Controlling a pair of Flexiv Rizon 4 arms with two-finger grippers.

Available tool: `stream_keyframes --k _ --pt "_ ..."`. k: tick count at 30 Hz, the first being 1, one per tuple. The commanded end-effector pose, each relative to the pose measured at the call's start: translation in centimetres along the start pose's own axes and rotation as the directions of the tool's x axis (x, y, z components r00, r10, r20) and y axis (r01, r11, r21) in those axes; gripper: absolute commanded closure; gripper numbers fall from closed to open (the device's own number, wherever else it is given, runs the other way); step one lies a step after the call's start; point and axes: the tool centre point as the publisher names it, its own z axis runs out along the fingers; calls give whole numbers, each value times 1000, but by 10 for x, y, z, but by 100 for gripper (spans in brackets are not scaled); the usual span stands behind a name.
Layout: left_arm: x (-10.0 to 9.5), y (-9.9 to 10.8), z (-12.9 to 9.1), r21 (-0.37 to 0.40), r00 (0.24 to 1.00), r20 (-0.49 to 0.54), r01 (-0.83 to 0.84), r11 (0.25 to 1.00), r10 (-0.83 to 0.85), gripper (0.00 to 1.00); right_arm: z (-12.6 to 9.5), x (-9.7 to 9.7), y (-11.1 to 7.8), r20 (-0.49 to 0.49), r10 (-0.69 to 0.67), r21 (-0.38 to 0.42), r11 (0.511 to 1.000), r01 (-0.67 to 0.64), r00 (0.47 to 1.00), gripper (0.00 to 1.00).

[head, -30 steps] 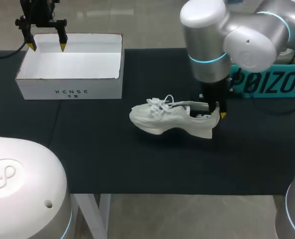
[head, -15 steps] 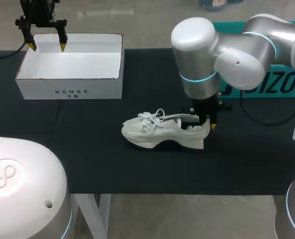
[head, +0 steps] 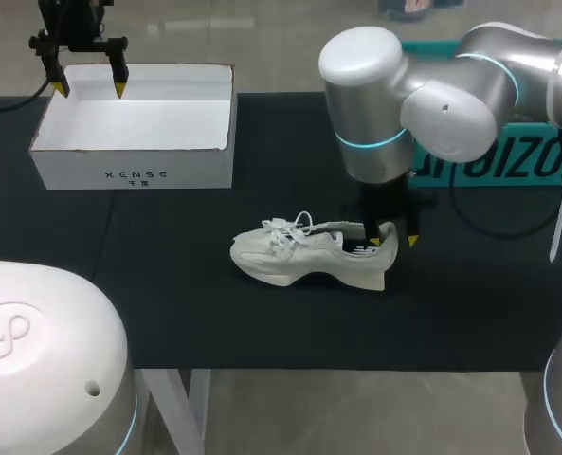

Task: Take the shoe out of the shoebox, open the shoe tongue, remove and reinsert the insole, then place the shoe into the shoebox

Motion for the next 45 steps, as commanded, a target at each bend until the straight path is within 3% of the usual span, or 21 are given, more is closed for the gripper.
stream_keyframes --k 1,3,4,6,7,31,34,35,36,37,39,41,42,45 --pt "0 0 0 0 1000 0 0 1000 0 0 -28 -16 -8 -105 -103 1 995 104 989 0" --pt "0 0 0 0 1000 0 0 1000 0 0 -47 -18 -14 -198 -233 -46 972 228 952 0" --pt "0 0 0 0 1000 0 0 1000 0 0 -57 -19 -18 -258 -344 -89 939 333 903 0" --pt "0 0 0 0 1000 0 0 1000 0 0 -76 -28 -28 -287 -601 -234 799 553 746 0" --pt "0 0 0 0 1000 0 0 1000 0 0 -80 -37 -32 -267 -725 -284 689 667 635 0" --pt "0 0 0 0 1000 0 0 1000 0 0 -80 -37 -32 -267 -725 -284 689 667 635 0" --pt "0 0 0 0 1000 0 0 1000 0 0 -80 -53 -32 -207 -803 -367 593 717 558 0" --pt "0 0 0 0 1000 0 0 1000 0 0 -80 -59 -31 -202 -823 -421 562 712 530 0" --pt "0 0 0 0 1000 0 0 1000 0 0 -79 -66 -30 -184 -865 -500 492 713 468 0" --pt "0 0 0 0 1000 0 0 1000 0 0 -79 -69 -30 -130 -876 -556 453 697 465 0" --pt "0 0 0 0 1000 0 0 1000 0 0 -80 -76 -31 -113 -934 -703 316 638 339 0" --pt "0 0 0 0 1000 0 0 1000 0 0 -77 -77 -32 -134 -974 -721 224 656 185 0" --pt "0 0 0 0 1000 0 0 1000 0 0 -73 -74 -30 -115 -973 -644 226 730 200 0" --pt "0 0 0 0 1000 0 0 1000 0 0 -73 -74 -30 -115 -973 -644 226 730 200 0"
